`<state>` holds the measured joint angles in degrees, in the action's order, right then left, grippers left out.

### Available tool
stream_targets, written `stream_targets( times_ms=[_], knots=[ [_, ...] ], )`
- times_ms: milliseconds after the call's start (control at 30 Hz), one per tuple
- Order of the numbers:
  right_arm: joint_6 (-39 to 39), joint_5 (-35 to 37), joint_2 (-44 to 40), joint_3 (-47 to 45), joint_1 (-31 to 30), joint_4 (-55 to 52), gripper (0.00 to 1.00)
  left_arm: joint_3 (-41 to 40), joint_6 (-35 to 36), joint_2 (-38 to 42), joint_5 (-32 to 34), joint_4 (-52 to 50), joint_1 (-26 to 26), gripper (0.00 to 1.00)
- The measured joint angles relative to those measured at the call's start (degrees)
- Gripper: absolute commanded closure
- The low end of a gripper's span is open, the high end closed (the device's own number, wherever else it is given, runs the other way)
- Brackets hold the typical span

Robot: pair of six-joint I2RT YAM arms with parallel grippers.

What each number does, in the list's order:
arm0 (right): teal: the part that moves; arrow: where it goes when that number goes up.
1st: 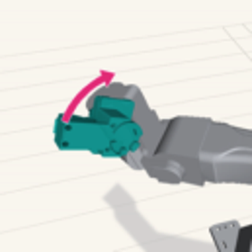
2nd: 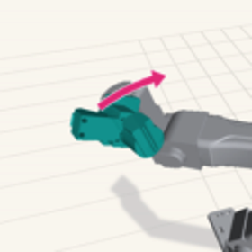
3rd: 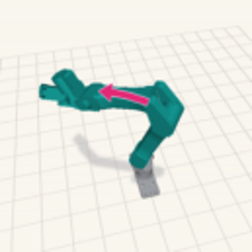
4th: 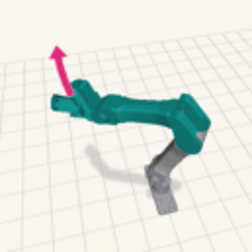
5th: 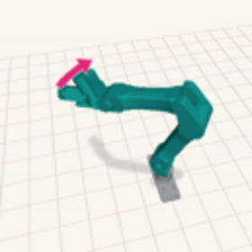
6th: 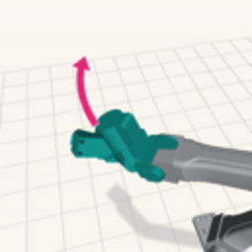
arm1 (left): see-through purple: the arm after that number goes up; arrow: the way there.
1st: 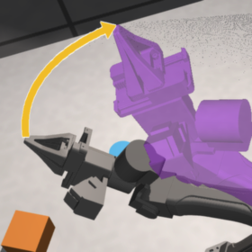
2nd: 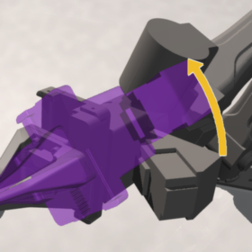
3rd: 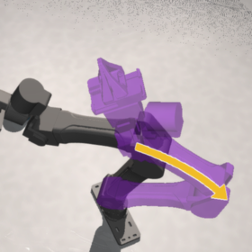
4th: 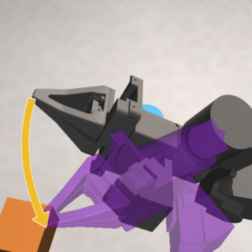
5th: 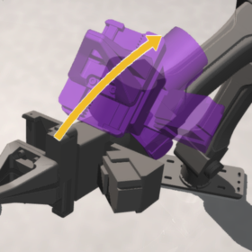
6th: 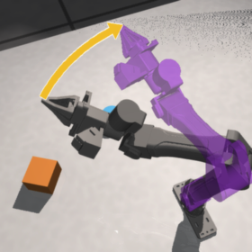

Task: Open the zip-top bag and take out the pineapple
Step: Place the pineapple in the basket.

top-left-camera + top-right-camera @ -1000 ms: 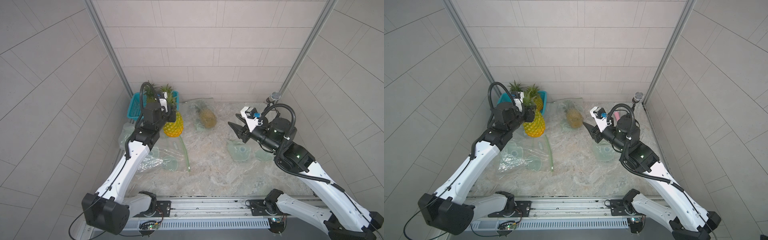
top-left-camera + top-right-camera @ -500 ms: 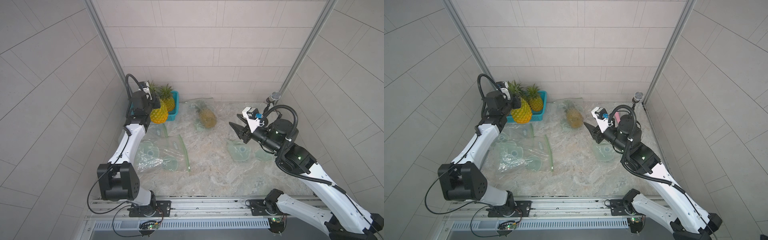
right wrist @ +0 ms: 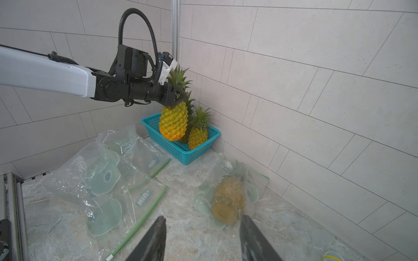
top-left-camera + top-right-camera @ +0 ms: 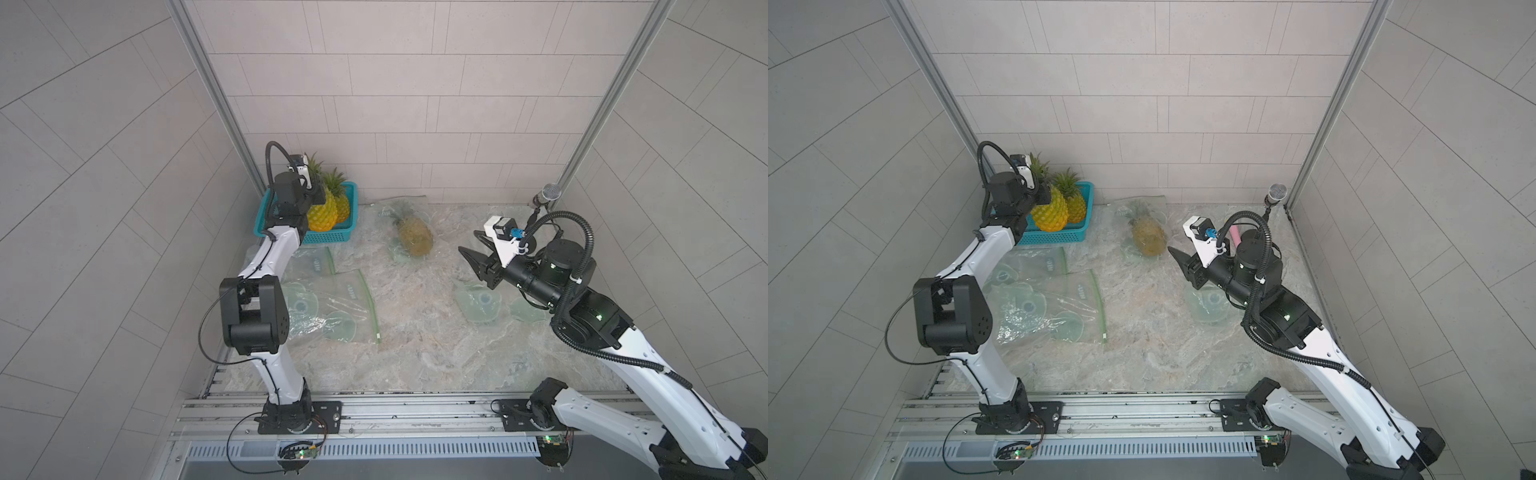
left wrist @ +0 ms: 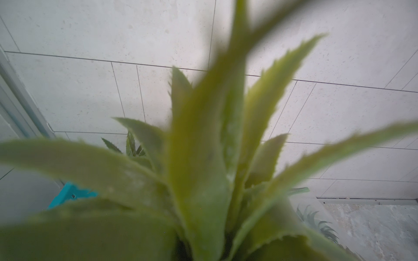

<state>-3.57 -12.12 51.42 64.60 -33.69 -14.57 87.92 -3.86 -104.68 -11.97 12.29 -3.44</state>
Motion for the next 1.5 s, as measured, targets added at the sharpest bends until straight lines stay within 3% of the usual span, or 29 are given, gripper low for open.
stream_targets(
  times_ms=[867,1500],
  knots=[
    [-0.44,0.76,1.40,1.18,0.11,-2.40,0.46,2.43,2.34,-11.74,-1.70,10.56,-2.05,0.88],
    [0.85,0.09,1.44,0.28,0.11,-2.32,0.45,-10.40,-0.61,-12.11,-0.44,25.75,-2.21,0.87]
  ],
)
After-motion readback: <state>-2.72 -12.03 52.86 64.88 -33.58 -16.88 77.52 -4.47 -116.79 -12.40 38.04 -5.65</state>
